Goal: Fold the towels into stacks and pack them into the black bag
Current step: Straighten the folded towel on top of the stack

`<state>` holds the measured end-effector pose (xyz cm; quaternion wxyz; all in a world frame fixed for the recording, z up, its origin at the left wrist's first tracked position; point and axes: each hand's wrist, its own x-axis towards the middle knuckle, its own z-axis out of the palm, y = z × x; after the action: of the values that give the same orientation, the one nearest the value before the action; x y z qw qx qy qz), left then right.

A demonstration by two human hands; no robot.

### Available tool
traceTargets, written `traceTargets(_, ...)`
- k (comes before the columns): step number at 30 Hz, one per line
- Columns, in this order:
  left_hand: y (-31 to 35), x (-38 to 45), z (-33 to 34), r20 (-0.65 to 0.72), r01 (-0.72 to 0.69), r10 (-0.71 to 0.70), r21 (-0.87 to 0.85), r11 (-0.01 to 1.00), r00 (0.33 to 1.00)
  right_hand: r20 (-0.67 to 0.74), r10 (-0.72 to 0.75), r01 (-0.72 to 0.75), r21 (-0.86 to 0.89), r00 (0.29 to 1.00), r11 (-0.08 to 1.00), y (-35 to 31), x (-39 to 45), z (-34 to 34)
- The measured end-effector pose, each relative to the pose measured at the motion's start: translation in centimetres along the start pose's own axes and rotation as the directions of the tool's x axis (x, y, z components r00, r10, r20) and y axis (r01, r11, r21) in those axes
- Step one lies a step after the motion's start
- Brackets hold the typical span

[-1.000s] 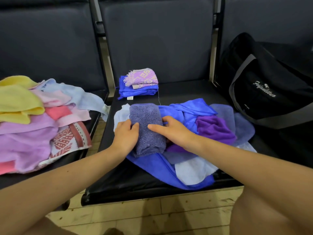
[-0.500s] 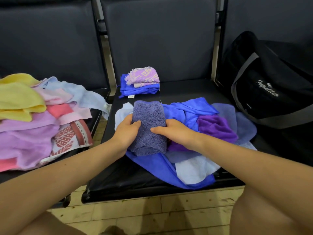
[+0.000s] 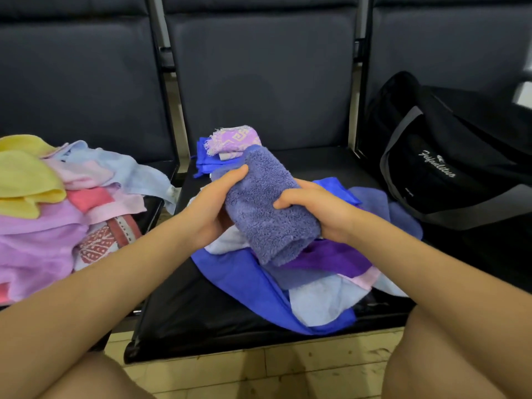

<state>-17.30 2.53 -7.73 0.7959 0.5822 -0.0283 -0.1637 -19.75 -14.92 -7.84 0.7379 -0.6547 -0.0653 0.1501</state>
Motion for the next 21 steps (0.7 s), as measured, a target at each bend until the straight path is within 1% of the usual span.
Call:
traceTargets(3,0.8,0.9,0.5,-0.159,-0.135,0.129,-0.029,0.990,0.979,-0.066,0.053,-0.050,0.041,0.996,0.998,0.2,0.6,-1.0)
traceTargets(4,1.2,1.3,0.5,-0.219,-0.192,0.180,-0.036,0.981,0.959,-0.085,0.088,-0.084,0.055,0.992,0.995,0.2,0.8,-1.2)
traceTargets(6,1.8,2.1,0.7,-0.312,-0.283,0.252,-0.058,0.958,0.916,-0.080,0.177,-0.169,0.103,0.981,0.980,0.3,1.0,-1.5)
traceTargets(9,1.6,3.1,1.3,-0.388,-0.351,0.298,-0.072,0.934,0.872,-0.068,0.276,-0.252,0.251,0.959,0.935,0.8,1.2,-1.7)
traceTargets(11,1.1,3.7,1.7,-0.403,-0.357,0.301,-0.068,0.932,0.864,-0.061,0.285,-0.258,0.274,0.957,0.926,1.2,1.6,-1.5)
traceTargets(13,0.6,4.4,1.7,-0.405,-0.349,0.298,-0.057,0.935,0.864,-0.077,0.240,-0.212,0.261,0.968,0.942,1.4,2.0,-1.2)
traceTargets(16,0.7,5.6,1.1,-0.400,-0.308,0.254,-0.076,0.948,0.881,-0.195,0.122,-0.073,0.242,0.973,0.967,1.1,3.5,-1.8)
traceTargets(17,0.8,6.1,0.7,-0.398,-0.283,0.229,-0.082,0.956,0.888,-0.238,0.068,-0.022,0.189,0.969,0.982,0.8,4.3,-2.2)
traceTargets(19,1.3,7.1,-0.3,-0.394,-0.240,0.204,-0.044,0.970,0.896,-0.307,-0.059,0.060,-0.004,0.950,0.998,-0.2,6.1,-3.2)
traceTargets(21,2.0,8.7,-1.7,-0.365,-0.234,0.254,0.099,0.967,0.896,-0.357,-0.180,0.114,-0.198,0.916,0.974,-1.3,8.5,-3.9)
